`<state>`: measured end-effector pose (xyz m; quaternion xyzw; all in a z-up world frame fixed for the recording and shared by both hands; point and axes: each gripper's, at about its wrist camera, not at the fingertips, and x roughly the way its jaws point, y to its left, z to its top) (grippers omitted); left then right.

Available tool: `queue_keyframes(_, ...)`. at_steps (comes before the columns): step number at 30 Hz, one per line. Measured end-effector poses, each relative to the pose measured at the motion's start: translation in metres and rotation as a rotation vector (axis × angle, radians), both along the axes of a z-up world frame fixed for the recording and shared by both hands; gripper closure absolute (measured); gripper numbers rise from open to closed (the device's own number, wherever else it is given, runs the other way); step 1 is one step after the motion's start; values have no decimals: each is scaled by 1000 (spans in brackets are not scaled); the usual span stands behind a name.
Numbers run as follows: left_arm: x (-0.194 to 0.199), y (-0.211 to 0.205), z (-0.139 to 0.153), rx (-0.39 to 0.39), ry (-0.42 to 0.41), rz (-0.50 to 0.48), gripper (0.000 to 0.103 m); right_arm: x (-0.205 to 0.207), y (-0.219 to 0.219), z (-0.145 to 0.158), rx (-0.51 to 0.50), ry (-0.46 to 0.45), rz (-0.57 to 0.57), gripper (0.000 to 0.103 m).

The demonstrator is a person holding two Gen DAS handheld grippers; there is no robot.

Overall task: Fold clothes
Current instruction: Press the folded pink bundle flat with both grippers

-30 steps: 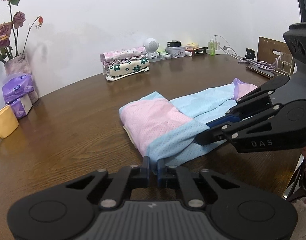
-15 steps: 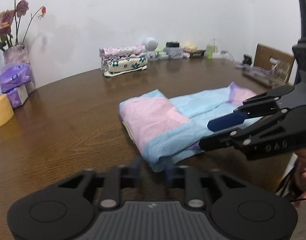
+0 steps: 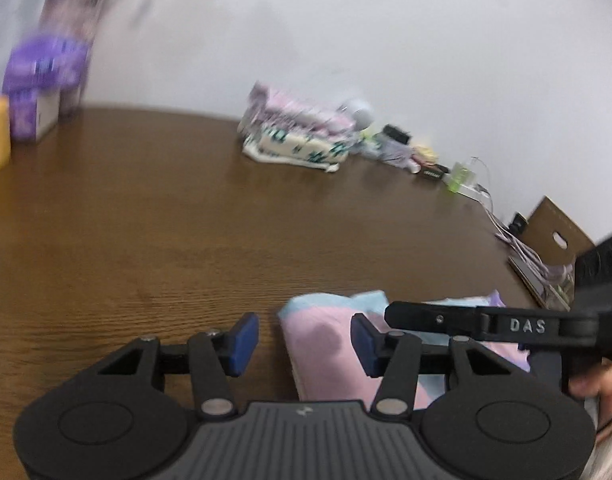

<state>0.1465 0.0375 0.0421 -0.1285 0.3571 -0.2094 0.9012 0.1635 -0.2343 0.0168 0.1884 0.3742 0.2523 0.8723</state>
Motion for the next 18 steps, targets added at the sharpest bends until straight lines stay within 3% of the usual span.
queue_keyframes(3, 25, 4, -10, -65, 72, 9, 58, 12, -1, -9, 48, 46, -4, 59)
queue_keyframes(6, 37, 4, -17, -99, 101, 6, 64, 22, -2, -17, 97, 92, -6, 73)
queue_keyframes(10, 47, 4, -23, -113, 109, 8, 92, 25, -5, -24, 104, 98, -23, 87)
queue_keyframes(15, 44, 1, -23, -104, 89, 12, 93, 26, -7, -25, 118, 94, -24, 89)
queue_keyframes(17, 40, 4, -21, -121, 79, 25, 86, 23, -9, -23, 124, 82, -26, 86)
queue_keyframes(18, 37, 5, -19, -129, 73, 31, 77, 20, -11, -20, 123, 70, -27, 79)
